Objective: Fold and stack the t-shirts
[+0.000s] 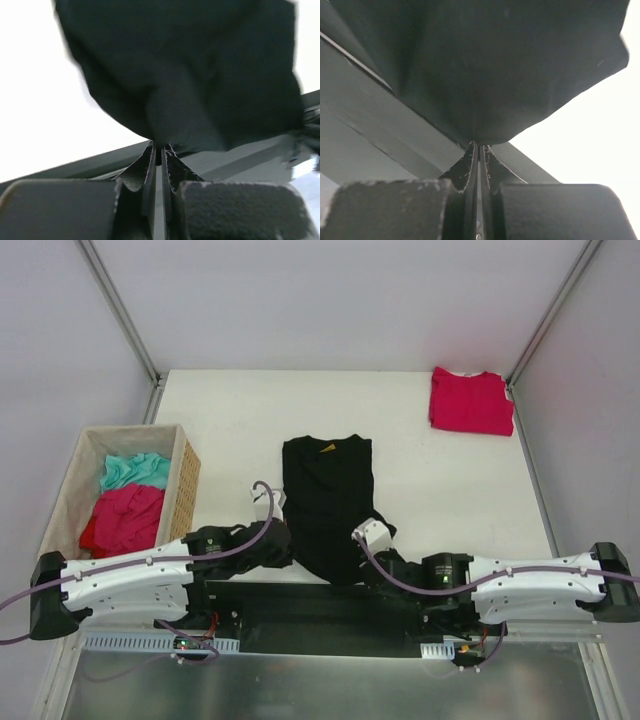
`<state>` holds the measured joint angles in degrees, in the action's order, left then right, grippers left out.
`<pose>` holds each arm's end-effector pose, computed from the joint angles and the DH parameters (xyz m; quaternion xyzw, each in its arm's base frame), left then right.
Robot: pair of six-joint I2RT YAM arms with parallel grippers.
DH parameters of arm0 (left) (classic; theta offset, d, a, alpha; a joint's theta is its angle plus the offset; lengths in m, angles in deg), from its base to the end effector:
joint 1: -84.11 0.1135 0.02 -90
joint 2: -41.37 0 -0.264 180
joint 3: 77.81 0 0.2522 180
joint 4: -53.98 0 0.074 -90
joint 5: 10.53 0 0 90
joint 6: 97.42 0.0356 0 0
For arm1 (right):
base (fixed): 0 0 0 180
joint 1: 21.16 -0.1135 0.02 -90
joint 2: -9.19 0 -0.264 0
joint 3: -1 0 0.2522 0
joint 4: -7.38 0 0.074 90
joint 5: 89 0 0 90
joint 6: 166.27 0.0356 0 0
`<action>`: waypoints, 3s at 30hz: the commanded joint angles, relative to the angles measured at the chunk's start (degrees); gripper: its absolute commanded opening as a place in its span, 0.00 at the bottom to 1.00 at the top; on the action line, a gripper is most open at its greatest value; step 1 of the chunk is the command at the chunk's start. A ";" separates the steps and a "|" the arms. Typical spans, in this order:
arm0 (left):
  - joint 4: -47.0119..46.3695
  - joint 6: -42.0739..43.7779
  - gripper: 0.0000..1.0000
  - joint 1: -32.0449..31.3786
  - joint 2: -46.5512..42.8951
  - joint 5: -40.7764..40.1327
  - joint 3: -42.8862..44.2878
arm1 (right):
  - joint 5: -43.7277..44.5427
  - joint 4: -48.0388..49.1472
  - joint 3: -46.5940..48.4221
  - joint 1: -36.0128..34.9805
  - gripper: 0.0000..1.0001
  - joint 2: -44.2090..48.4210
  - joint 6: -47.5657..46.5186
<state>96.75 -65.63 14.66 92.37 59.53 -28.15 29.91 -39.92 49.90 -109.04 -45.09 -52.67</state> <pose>0.0757 -0.1672 0.2380 0.0216 0.9092 -0.2743 0.3124 0.0239 0.1800 0.2206 -0.4204 0.8193 0.1229 0.3699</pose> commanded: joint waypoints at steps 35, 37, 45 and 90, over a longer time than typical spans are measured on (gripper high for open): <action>-5.37 28.59 0.00 37.88 27.64 6.66 32.20 | -9.21 17.28 34.55 46.73 0.01 -34.66 -21.84; -5.37 29.82 0.00 39.12 29.76 8.42 34.58 | -9.39 17.37 35.96 47.62 0.01 -36.42 -22.10; -5.55 33.25 0.00 43.87 41.88 14.22 46.88 | -11.68 16.93 43.34 54.12 0.01 -42.74 -22.54; -5.64 35.98 0.00 48.19 41.29 16.08 61.40 | -5.79 15.35 53.04 54.31 0.01 -36.34 -30.89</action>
<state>92.03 -29.11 63.10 140.55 76.75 35.71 19.72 -26.08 105.55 -52.47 -89.13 -82.14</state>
